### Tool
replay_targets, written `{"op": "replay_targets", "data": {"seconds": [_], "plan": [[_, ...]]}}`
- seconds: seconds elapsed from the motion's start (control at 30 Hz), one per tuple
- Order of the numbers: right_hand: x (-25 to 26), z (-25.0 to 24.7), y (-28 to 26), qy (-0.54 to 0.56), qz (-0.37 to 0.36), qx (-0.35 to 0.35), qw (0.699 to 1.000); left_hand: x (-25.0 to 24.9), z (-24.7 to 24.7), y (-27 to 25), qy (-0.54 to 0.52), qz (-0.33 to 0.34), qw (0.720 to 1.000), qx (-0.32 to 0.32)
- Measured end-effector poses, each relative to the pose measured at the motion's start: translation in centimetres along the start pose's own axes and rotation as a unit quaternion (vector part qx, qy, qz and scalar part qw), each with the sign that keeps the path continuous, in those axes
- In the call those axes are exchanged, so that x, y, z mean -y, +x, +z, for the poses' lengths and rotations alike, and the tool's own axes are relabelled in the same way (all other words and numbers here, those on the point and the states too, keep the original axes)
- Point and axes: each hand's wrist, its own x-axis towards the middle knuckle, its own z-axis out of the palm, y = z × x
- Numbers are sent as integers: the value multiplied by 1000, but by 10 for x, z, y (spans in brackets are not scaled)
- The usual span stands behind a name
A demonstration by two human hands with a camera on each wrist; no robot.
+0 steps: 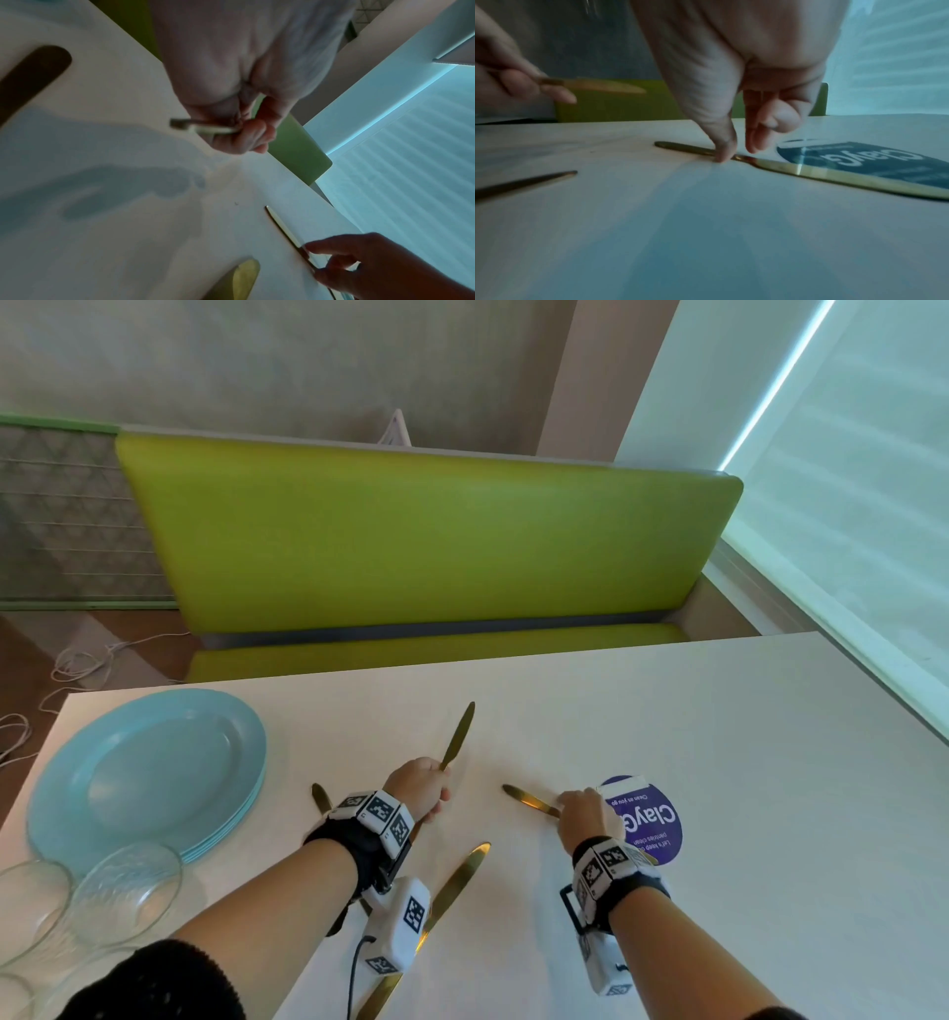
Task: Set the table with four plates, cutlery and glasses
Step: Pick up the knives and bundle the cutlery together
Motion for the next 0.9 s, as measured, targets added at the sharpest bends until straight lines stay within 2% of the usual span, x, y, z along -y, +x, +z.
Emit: {"op": "replay_targets", "data": {"seconds": [0.1, 0.23, 0.37, 0.43, 0.57, 0.7, 0.8, 0.9], "plan": [[-7, 5, 1, -73, -33, -10, 997, 3, 0, 1, 5, -2, 1000, 0], [-8, 4, -2, -125, -56, -2, 991, 3, 4, 0, 11, -1, 1000, 2], [-8, 3, -6, -174, -110, -11, 979, 4, 5, -2, 18, -5, 1000, 8], [-10, 3, -8, -184, -133, -12, 974, 4, 4, -1, 12, -11, 1000, 9], [-12, 2, -11, -189, -142, -16, 972, 1, 2, -1, -84, -46, 995, 11], [-6, -7, -15, -180, -157, -20, 971, 1, -1, -3, -92, -61, 994, 13], [9, -22, -18, -171, -213, -32, 961, -1, -5, -2, -78, -71, 994, 18], [30, -42, -24, -190, -298, -50, 934, -4, -6, -1, -66, -65, 995, 20]]}}
